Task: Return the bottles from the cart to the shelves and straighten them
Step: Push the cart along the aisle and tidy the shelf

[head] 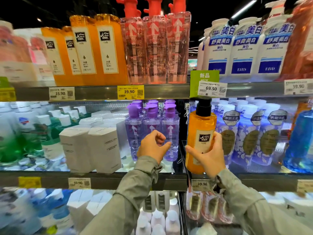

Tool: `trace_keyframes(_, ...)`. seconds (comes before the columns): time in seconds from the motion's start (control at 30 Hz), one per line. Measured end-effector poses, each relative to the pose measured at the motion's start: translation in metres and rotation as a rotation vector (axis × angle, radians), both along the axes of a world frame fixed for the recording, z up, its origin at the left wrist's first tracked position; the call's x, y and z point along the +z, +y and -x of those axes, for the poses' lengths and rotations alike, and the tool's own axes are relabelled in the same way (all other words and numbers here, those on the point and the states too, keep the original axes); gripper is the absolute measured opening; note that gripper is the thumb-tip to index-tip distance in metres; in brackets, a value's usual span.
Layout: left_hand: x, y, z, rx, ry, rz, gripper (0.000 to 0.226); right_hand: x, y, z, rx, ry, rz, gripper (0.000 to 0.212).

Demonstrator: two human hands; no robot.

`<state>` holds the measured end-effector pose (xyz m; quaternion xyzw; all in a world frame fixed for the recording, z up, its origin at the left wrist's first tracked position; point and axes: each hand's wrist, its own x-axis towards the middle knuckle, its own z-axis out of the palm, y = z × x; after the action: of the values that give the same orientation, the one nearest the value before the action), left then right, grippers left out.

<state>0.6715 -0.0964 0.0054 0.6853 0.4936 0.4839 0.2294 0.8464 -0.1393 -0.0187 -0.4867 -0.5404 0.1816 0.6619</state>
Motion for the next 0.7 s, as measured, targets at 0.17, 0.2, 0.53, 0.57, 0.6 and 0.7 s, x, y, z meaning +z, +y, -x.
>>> trace_keyframes(0.17,0.011,-0.03,0.019,0.057,0.051,0.027,0.028,0.007,-0.023,0.017,0.052,0.009,-0.013,0.074)
trace_keyframes(0.2,0.013,-0.036,0.023,0.067,0.06,0.033,0.029,0.009,-0.026,0.021,0.067,0.016,-0.016,0.074)
trace_keyframes(0.53,0.035,-0.085,0.083,0.201,0.1,0.012,0.029,0.03,-0.055,0.077,0.248,0.001,-0.028,0.075)
trace_keyframes(0.57,0.036,-0.085,0.091,0.213,0.103,0.012,0.029,0.033,-0.055,0.084,0.27,0.004,-0.03,0.075)
trace_keyframes(0.6,0.038,-0.085,0.099,0.221,0.103,0.013,0.03,0.038,-0.056,0.092,0.291,0.007,-0.031,0.073)
trace_keyframes(0.7,0.043,-0.083,0.126,0.243,0.095,0.014,0.028,0.054,-0.053,0.117,0.339,0.0,-0.054,0.067)
